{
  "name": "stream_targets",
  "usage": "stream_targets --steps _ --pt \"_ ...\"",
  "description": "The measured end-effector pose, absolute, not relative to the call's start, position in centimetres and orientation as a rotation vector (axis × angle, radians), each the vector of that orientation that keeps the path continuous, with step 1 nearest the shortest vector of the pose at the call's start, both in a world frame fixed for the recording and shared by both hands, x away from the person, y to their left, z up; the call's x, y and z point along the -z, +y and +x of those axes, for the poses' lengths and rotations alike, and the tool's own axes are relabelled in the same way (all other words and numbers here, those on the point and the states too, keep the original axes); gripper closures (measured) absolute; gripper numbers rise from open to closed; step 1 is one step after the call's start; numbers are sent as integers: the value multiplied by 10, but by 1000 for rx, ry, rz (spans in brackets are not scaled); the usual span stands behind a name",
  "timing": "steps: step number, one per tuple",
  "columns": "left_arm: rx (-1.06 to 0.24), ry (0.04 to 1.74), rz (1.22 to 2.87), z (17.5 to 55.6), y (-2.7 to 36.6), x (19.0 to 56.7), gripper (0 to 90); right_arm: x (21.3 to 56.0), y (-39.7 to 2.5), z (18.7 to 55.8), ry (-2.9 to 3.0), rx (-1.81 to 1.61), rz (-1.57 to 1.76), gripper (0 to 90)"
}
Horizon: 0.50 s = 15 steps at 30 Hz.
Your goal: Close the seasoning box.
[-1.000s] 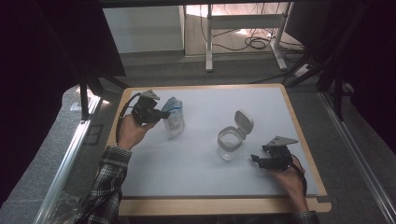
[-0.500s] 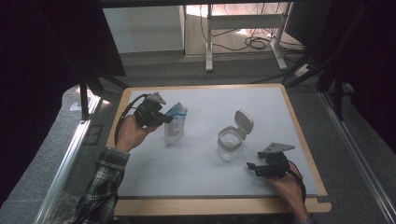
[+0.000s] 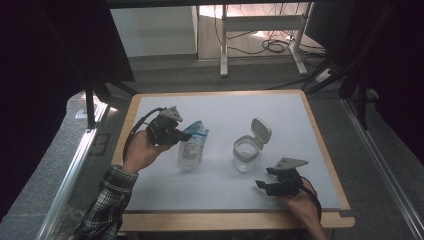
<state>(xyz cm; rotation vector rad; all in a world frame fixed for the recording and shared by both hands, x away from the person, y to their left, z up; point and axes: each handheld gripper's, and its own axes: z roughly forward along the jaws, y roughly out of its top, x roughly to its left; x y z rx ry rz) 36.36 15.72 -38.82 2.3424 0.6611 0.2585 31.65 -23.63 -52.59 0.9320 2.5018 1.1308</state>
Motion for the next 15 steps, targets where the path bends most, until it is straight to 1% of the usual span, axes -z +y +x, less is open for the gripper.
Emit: stream_targets --steps 6,15 --pt "-265 610 2346 353 147 384 900 528 -229 315 2516 -1133 913 326" --pt "-237 572 2341 343 137 383 900 527 -216 312 2537 -1164 864 330"
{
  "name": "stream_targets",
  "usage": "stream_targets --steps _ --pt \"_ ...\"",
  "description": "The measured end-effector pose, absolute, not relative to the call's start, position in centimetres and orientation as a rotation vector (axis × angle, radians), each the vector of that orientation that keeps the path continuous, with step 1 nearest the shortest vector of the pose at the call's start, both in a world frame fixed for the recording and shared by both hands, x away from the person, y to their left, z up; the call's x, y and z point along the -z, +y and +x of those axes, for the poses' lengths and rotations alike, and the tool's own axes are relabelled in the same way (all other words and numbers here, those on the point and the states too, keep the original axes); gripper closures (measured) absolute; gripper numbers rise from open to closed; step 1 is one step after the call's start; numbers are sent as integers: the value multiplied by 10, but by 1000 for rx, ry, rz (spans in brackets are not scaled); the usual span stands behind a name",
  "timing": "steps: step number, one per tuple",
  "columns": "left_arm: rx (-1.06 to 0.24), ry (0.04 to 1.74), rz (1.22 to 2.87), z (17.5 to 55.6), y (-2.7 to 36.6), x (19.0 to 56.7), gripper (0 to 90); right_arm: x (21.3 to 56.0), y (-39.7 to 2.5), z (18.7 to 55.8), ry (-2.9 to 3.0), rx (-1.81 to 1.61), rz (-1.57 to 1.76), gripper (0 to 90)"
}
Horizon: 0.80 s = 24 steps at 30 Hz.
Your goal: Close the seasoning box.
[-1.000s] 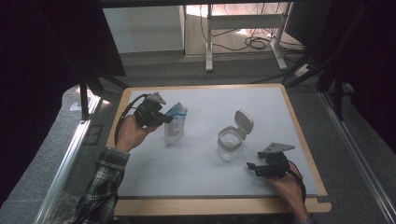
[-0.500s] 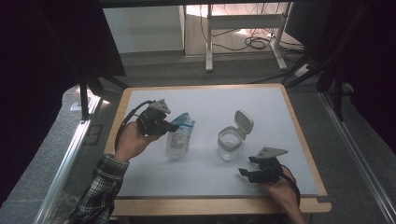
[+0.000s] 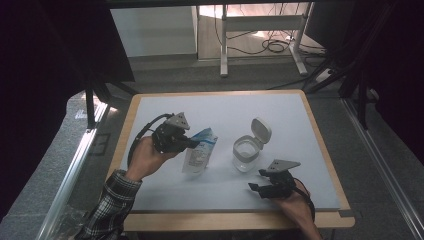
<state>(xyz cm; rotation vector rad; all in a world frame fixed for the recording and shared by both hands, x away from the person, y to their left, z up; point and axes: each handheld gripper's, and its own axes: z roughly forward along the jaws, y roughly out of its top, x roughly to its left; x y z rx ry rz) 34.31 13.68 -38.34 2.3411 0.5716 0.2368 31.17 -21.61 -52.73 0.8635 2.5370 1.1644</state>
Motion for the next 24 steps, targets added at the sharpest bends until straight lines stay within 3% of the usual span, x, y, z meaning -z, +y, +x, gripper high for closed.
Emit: stream_targets --steps 10,24 --pt "-189 517 2334 336 121 379 900 523 -198 308 2560 -1197 805 358" --pt "-167 463 2336 331 97 371 900 515 -166 305 2564 -1233 688 552"
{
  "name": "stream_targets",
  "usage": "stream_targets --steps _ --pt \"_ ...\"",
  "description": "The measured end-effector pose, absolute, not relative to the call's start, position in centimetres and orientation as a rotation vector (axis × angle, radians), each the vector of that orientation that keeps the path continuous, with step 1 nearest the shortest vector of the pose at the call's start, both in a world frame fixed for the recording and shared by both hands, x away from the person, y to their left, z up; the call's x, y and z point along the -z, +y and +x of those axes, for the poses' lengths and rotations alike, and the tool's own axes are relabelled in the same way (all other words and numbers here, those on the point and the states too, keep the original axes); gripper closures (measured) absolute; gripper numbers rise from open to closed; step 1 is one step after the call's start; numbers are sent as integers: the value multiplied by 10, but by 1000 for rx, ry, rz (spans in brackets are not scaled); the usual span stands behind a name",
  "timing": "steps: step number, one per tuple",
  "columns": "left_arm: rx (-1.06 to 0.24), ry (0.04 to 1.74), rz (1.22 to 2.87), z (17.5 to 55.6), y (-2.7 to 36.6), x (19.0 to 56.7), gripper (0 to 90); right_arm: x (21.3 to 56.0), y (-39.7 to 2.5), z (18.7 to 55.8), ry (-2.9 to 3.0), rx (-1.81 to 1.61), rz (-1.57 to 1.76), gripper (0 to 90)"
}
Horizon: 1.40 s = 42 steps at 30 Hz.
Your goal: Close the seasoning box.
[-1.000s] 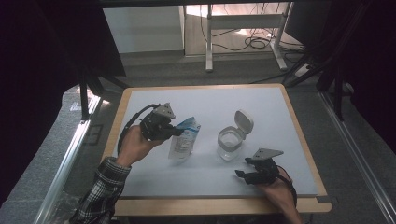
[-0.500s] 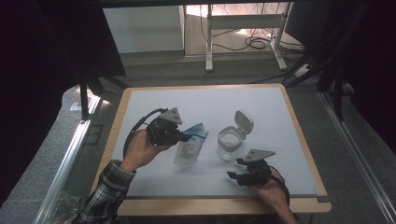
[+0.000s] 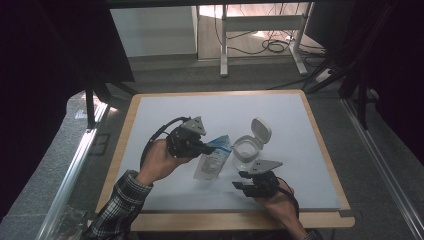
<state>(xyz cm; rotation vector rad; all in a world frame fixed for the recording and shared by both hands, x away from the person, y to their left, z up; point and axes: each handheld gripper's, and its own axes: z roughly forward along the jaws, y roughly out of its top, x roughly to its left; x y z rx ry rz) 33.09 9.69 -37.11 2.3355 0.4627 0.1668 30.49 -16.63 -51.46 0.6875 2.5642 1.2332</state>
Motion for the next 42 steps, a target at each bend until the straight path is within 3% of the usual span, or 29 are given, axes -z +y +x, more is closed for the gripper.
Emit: stream_targets --steps 3,9,14,42 --pt "-164 456 2333 331 92 368 900 513 -155 306 2574 -1229 654 549" --pt "-158 445 2332 330 87 362 900 516 -140 306 2557 -1217 634 409" --pt "-161 429 2342 330 82 357 900 517 -132 305 2545 -1246 620 352" --pt "-134 535 2345 345 54 348 900 522 -120 306 2500 -1335 631 386"
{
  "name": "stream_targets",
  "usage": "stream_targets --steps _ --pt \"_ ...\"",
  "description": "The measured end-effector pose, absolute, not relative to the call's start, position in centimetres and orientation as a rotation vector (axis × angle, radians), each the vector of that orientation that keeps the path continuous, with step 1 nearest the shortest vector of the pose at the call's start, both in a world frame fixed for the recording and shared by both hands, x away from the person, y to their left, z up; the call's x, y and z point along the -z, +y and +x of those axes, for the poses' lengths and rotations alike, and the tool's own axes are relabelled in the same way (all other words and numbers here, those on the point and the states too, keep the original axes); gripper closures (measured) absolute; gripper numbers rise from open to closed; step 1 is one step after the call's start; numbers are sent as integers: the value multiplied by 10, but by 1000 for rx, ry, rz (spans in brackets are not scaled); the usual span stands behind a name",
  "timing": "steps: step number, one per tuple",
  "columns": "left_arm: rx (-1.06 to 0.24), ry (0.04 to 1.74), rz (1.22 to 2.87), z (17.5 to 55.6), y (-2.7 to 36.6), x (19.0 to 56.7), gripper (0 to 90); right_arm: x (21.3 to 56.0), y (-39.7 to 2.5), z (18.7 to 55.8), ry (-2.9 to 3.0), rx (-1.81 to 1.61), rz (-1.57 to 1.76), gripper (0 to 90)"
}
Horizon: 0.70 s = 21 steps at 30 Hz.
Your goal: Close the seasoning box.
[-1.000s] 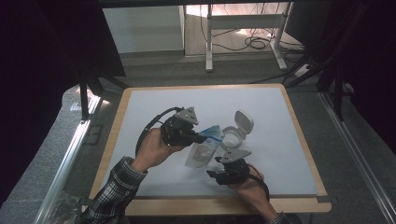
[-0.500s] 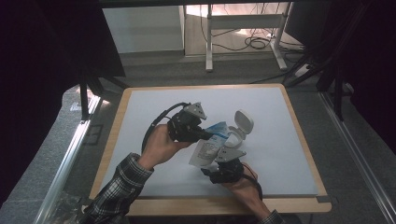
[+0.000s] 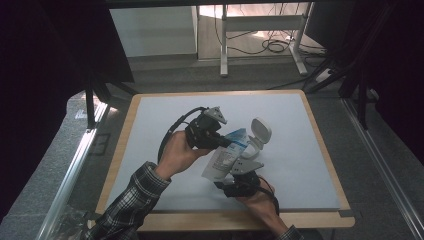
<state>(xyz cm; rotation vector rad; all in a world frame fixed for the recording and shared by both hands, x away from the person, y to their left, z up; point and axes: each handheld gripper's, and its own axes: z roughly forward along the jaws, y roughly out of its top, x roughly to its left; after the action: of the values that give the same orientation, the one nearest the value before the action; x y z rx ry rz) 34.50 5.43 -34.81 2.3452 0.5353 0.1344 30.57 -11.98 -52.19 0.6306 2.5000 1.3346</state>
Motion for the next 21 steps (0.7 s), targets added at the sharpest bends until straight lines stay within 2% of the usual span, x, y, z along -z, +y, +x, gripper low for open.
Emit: stream_targets --steps 21 --pt "-142 585 2347 361 45 353 900 526 -118 307 2552 -1430 612 412"
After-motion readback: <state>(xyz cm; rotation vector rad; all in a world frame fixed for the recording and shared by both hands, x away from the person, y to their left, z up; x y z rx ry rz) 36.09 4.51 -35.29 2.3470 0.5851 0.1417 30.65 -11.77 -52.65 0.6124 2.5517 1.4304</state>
